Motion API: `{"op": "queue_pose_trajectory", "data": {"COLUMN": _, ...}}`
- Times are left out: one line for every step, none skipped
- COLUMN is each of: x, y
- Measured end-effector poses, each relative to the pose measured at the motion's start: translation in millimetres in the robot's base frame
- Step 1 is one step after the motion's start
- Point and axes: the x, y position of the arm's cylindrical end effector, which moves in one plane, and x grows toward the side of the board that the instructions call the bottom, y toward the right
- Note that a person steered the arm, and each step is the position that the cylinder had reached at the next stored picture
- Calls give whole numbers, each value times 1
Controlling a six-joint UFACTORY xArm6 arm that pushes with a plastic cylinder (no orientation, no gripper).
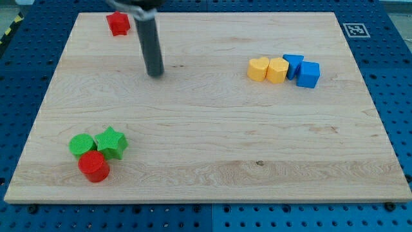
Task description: Move the red circle to the bottom of the red star
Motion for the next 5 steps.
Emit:
{"op": "queue_pose_trajectory", "data": {"x": 95, "y": 33}}
{"op": "queue_pose_trajectory", "data": {"x": 201, "y": 31}}
{"op": "queue_pose_trajectory", "data": {"x": 201, "y": 27}}
{"op": "queue_pose_trajectory", "data": {"x": 200, "y": -15}}
{"op": "queue_pose_trajectory", "data": {"x": 200, "y": -105}}
